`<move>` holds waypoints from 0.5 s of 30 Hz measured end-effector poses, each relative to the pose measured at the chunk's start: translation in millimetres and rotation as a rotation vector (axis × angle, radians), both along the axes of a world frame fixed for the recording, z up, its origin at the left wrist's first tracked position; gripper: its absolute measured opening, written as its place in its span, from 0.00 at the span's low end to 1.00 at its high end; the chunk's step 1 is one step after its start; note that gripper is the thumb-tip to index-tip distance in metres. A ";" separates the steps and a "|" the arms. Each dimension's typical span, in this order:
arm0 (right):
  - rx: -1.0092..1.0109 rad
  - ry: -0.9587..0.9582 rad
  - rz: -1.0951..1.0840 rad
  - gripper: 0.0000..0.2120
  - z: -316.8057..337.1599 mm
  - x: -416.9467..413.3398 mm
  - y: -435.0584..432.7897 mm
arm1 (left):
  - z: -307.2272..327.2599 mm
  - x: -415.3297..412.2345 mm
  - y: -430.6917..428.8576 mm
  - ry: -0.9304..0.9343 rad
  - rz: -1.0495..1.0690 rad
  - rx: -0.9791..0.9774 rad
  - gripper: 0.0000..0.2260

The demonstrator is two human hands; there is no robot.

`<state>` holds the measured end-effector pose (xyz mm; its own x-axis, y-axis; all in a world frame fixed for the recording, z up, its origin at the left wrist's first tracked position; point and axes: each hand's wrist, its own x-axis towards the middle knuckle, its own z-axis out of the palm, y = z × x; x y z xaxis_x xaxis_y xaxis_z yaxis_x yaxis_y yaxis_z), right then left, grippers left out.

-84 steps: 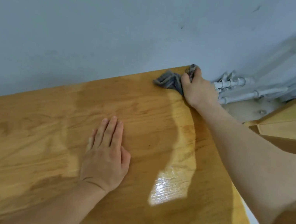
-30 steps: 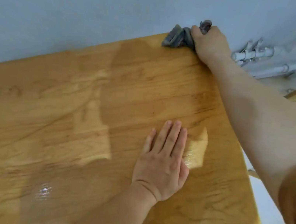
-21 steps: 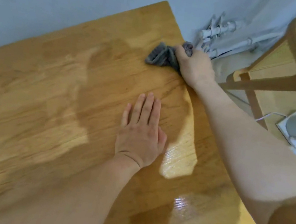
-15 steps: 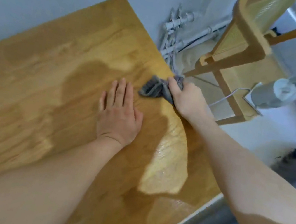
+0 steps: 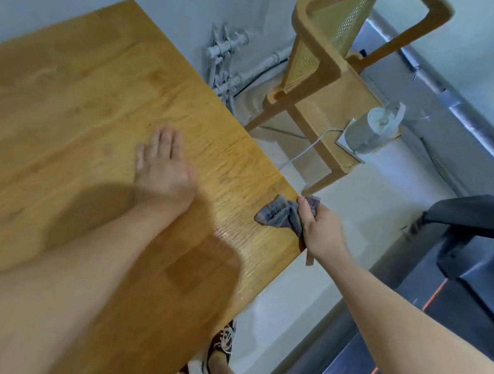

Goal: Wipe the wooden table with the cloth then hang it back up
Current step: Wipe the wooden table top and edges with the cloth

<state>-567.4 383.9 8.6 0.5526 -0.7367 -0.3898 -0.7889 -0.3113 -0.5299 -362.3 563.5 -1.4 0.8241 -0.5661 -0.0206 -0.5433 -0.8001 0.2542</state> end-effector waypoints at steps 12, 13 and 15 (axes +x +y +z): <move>0.145 -0.055 0.339 0.19 6.1 93.0 -22.4 | -3.8 -84.8 -21.0 -0.026 -0.141 0.081 0.28; 0.193 -0.076 0.337 0.18 9.4 80.0 -27.7 | -3.1 -86.4 -22.6 -0.033 -0.143 0.077 0.28; 0.175 -0.060 0.300 0.20 5.2 44.4 -31.8 | -2.1 -89.7 -25.2 -0.031 -0.149 0.083 0.27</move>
<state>-523.0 352.1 13.8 0.7597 -0.4633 -0.4563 -0.6423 -0.4246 -0.6381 -452.0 538.3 -3.5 0.7318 -0.6798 -0.0480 -0.6644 -0.7273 0.1719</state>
